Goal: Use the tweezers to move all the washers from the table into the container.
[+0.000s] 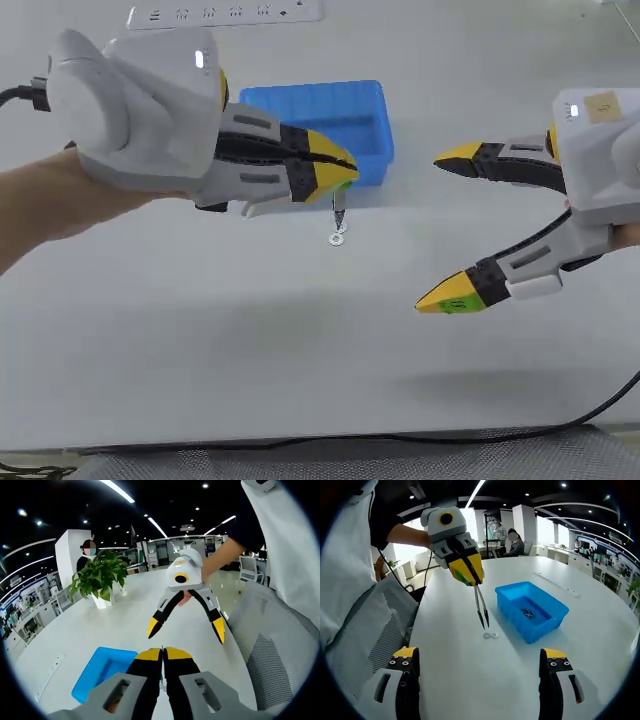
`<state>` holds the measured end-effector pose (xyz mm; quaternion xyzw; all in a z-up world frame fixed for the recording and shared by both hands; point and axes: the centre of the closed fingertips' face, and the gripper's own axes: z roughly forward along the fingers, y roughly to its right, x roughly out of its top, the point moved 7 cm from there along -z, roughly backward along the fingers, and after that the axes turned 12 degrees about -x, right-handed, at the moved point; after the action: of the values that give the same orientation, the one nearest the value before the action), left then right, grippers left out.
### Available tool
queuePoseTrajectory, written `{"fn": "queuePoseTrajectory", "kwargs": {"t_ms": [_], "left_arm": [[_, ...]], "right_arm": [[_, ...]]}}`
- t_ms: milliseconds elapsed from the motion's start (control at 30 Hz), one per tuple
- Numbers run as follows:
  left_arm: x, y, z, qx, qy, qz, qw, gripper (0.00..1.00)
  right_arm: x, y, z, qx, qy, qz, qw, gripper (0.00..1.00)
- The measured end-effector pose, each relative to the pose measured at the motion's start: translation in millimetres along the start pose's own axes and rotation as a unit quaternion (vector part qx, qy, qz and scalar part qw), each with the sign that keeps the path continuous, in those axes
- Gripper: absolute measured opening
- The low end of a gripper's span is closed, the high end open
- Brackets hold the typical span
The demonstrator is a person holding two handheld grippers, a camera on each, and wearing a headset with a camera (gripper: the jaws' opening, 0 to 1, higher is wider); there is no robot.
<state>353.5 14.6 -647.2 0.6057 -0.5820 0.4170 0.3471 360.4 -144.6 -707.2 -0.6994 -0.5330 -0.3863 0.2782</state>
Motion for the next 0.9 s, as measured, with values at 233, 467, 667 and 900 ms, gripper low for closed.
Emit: {"fn": "queuePoseTrajectory", "kwargs": {"t_ms": [233,467,667,900], "left_arm": [[-10.7,1.2,3.9,-0.003,-0.005,-0.011,0.9999,0.04],[-16.0,-0.3,7.6,-0.007,-0.001,-0.021,0.9997,0.04],[-20.0,-0.4,10.2,-0.014,-0.006,-0.024,0.9996,0.04],[-22.3,1.2,8.6,-0.009,-0.004,-0.026,0.9996,0.04]], "right_arm": [[-6.3,-8.8,3.8,0.018,-0.004,0.011,0.9998,1.0],[-13.2,-9.5,4.4,0.027,-0.011,0.027,0.9992,1.0],[-13.7,-7.2,4.5,0.023,-0.01,0.036,0.999,1.0],[-13.1,-9.2,7.8,0.025,-0.008,0.04,0.9989,1.0]]}}
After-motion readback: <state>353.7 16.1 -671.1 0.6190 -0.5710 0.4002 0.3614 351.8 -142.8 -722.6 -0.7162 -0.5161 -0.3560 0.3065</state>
